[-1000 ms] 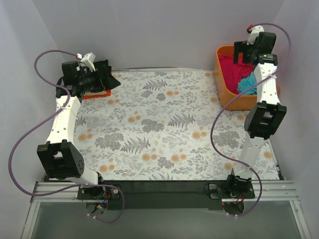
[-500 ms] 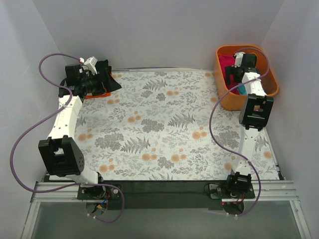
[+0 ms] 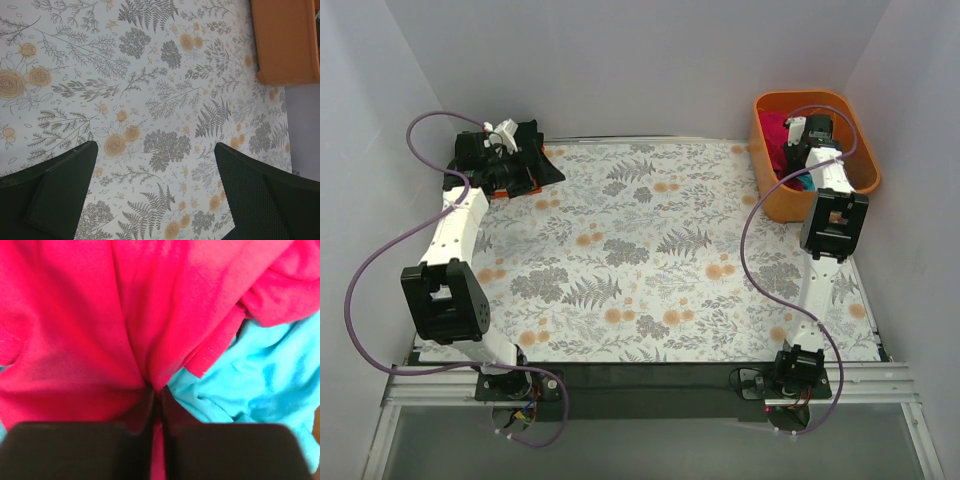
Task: Fold and stack the t-shirts
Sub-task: Grab the tshirt from the pile
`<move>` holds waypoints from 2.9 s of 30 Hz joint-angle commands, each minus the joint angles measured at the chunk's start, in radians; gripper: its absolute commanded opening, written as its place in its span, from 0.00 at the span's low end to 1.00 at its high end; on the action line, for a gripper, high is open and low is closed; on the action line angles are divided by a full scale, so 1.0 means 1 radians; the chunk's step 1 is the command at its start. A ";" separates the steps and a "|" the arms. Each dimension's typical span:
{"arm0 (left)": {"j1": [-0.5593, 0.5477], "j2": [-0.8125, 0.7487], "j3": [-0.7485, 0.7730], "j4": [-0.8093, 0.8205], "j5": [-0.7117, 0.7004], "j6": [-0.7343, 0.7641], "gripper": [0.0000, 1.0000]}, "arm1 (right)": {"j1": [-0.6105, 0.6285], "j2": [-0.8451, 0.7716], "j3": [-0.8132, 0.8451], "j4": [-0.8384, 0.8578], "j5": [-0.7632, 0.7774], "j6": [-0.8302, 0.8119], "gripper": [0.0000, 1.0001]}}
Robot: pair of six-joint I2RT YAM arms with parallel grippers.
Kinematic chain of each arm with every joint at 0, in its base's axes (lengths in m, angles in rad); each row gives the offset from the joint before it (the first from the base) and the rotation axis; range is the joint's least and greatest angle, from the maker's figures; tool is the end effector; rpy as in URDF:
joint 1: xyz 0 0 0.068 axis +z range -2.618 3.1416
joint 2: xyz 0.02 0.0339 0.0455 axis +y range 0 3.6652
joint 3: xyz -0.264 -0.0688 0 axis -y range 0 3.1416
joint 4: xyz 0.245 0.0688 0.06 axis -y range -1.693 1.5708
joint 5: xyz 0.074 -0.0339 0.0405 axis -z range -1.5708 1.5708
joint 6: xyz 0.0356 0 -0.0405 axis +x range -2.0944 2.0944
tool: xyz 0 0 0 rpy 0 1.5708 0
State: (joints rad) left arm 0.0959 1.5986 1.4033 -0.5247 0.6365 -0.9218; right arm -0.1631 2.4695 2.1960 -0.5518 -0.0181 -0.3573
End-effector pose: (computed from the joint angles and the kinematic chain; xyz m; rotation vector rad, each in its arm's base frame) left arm 0.3569 0.0131 0.3210 -0.8428 2.2346 -1.1422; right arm 0.5458 -0.0892 0.1889 -0.2419 2.3954 -0.2212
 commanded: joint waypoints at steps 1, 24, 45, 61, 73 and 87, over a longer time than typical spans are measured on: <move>0.001 -0.011 0.039 -0.015 0.014 -0.015 0.98 | -0.023 -0.017 0.016 -0.096 0.026 -0.019 0.06; 0.001 -0.049 0.034 0.032 0.071 -0.025 0.98 | -0.024 -0.506 0.037 0.156 -0.074 0.063 0.01; 0.001 -0.034 0.003 0.037 0.095 -0.009 0.98 | -0.035 -0.491 -0.294 0.016 -0.031 -0.042 0.54; 0.001 -0.014 0.000 0.043 0.100 -0.014 0.98 | -0.019 -0.373 -0.105 -0.013 -0.122 -0.012 0.56; -0.001 -0.006 0.008 0.045 0.103 -0.012 0.98 | -0.019 -0.350 -0.134 -0.026 -0.095 0.000 0.45; 0.001 0.000 0.013 0.043 0.104 -0.015 0.98 | -0.021 -0.412 -0.084 -0.034 -0.138 0.030 0.01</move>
State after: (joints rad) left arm 0.0959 1.5990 1.4014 -0.4911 0.7231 -0.9398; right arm -0.1829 2.1204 2.0502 -0.5896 -0.1211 -0.3561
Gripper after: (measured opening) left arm 0.982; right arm 0.020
